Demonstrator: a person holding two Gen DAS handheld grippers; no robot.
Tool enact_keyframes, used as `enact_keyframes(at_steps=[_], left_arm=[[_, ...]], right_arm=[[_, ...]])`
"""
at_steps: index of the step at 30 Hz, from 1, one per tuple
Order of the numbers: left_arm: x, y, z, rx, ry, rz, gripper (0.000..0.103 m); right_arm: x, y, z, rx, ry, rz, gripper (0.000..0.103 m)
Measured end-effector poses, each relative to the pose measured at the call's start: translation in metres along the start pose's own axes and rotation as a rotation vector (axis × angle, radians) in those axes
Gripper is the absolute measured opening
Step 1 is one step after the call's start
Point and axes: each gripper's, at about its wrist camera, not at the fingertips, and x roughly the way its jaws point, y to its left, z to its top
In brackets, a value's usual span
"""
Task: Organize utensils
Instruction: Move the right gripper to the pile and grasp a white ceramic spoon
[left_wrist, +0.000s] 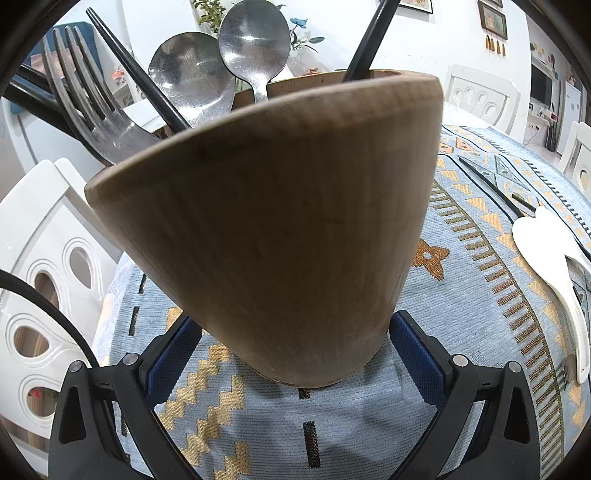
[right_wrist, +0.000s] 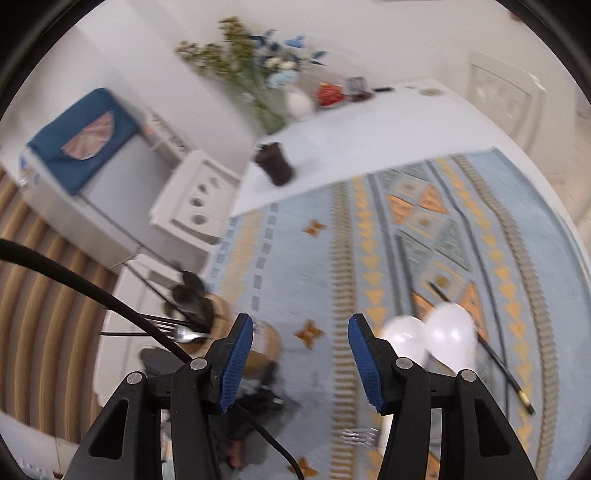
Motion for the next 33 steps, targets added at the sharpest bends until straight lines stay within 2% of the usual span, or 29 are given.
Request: enact_keyframes(at_steps=[4,9,15,23,29,33], left_arm=[[0.000,0.000,0.000,0.000,0.000,0.000,0.102],[0.000,0.000,0.000,0.000,0.000,0.000,0.102],[0.000,0.000,0.000,0.000,0.000,0.000,0.102],[0.000,-0.001,0.000,0.000,0.000,0.000,0.102],[-0.001,-0.001,0.000,0.000,0.000,0.000,0.102],[-0.001,-0.001,0.000,0.000,0.000,0.000,0.102]], right_arm=[[-0.001,-0.026,-0.008,0.045,0.009,-0.108,0.052],[0.006,-0.062,-0.014,0.155,0.051,-0.163,0.052],[0.040,-0.082,-0.030,0.225,0.166,-0.148,0.052],[0.081,-0.082,-0.034,0.216,0.214,-0.165,0.052],[0.099,-0.082,-0.032,0.190,0.223,-0.213,0.034],[0.106,-0.086,-0.035,0.174,0.245,-0.218,0.032]])
